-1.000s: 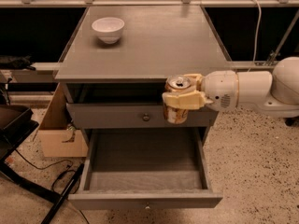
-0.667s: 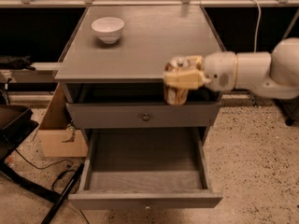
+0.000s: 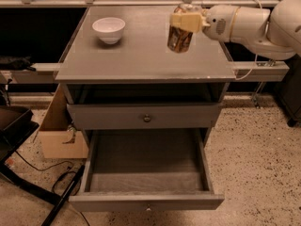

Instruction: Pick orange can from middle drawer and place on counter

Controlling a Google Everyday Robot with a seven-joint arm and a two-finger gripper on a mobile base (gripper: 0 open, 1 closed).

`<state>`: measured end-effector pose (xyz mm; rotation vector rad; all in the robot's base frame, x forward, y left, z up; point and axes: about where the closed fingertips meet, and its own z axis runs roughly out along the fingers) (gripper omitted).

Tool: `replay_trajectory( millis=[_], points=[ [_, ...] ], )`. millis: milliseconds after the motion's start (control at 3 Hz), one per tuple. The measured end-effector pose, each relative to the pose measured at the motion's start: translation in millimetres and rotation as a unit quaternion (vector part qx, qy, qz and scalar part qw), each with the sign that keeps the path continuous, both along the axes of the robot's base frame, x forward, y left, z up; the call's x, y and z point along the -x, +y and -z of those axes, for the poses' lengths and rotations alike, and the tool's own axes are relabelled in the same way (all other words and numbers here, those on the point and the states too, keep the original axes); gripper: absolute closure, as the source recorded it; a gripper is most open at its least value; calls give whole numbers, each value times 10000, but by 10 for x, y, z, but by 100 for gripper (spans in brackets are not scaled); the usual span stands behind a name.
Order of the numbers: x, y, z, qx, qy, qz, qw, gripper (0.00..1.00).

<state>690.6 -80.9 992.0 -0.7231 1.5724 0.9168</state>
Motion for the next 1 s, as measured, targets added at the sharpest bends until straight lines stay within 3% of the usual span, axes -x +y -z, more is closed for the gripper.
replay_trajectory(
  millis=[333,667,1000],
  points=[
    [-645,-156,-20,-57,100,745,9972,100],
    [-1097,-165,287,237,201,1193,9924,100],
    [-1377,-82,693,719,267,1429,9868,100]
  ],
)
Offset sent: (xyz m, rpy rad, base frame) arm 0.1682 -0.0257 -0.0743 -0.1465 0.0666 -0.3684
